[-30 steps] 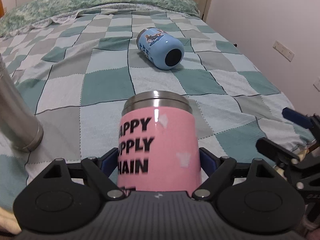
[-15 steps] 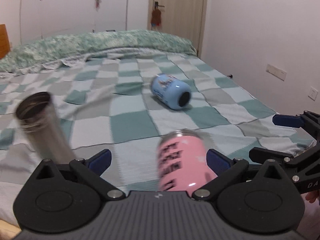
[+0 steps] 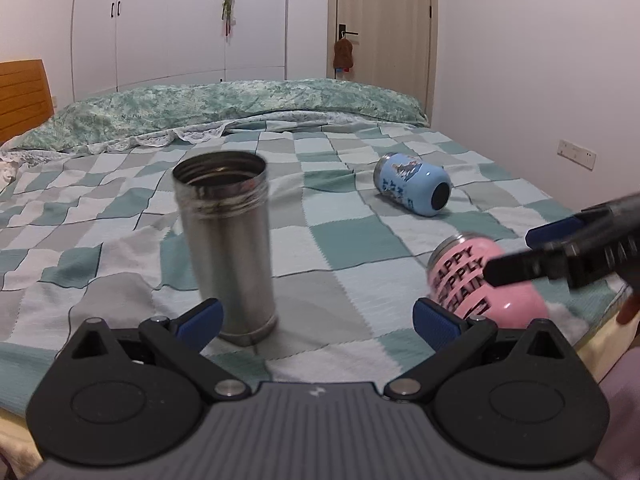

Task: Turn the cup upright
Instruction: 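Grasp the pink tumbler with the right gripper and rotate it upright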

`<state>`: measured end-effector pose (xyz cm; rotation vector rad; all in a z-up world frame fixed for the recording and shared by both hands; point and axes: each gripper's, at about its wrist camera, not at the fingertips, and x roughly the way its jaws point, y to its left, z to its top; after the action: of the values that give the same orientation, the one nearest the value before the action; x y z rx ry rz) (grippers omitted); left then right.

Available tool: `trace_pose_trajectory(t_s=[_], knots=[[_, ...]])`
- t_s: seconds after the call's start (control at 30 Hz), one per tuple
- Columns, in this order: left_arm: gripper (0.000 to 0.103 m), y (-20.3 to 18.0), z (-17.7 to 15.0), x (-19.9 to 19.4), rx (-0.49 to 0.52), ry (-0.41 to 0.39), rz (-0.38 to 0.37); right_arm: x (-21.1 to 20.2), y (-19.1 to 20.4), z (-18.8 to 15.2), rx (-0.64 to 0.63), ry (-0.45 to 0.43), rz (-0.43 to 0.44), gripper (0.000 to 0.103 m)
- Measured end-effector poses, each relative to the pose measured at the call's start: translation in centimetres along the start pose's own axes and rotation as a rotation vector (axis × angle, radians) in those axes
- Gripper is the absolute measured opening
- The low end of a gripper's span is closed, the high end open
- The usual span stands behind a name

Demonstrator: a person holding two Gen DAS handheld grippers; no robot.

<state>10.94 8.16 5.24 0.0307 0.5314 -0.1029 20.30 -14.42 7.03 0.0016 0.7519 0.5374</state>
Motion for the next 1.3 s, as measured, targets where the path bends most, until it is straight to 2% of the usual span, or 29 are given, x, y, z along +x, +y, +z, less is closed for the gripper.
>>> trace_pose_trajectory(t_s=[0.23, 0.47, 0.6, 0.77, 0.9, 1.03, 1.3], knots=[[0.103, 1.7, -0.7, 1.0, -0.015, 0.005, -0.012, 3.9, -2.1, 0.6, 0.224, 0.191, -0.021, 0.103], [0.103, 2.9, -1.2, 2.0, -0.021, 0.006, -0.03, 6.5, -2.5, 0.2, 0.307, 0.256, -0.004, 0.103], [0.103, 3.1, -1.4, 2.2, -0.011, -0.005, -0.046, 7.4, -3.0, 0.2, 0.362, 0.274, 0.01, 0.097], [0.103, 3.1, -1.5, 2.3, -0.004, -0.006, -0.05, 7.4, -4.0, -0.1, 0.418, 0.283, 0.092, 0.09], [0.103, 3.1, -1.6, 2.3, -0.005, -0.008, -0.05, 6.7, -4.3, -0.6, 0.42, 0.241, 0.124, 0.089], [0.103, 3.2, -1.5, 2.1, -0.007, -0.015, -0.05, 5.3, -3.6, -1.1, 0.373, 0.161, 0.14, 0.089], [0.103, 3.6, -1.0, 0.8, -0.014, -0.051, -0.034, 1.8, -0.9, -0.4, 0.186, -0.106, 0.176, 0.084]])
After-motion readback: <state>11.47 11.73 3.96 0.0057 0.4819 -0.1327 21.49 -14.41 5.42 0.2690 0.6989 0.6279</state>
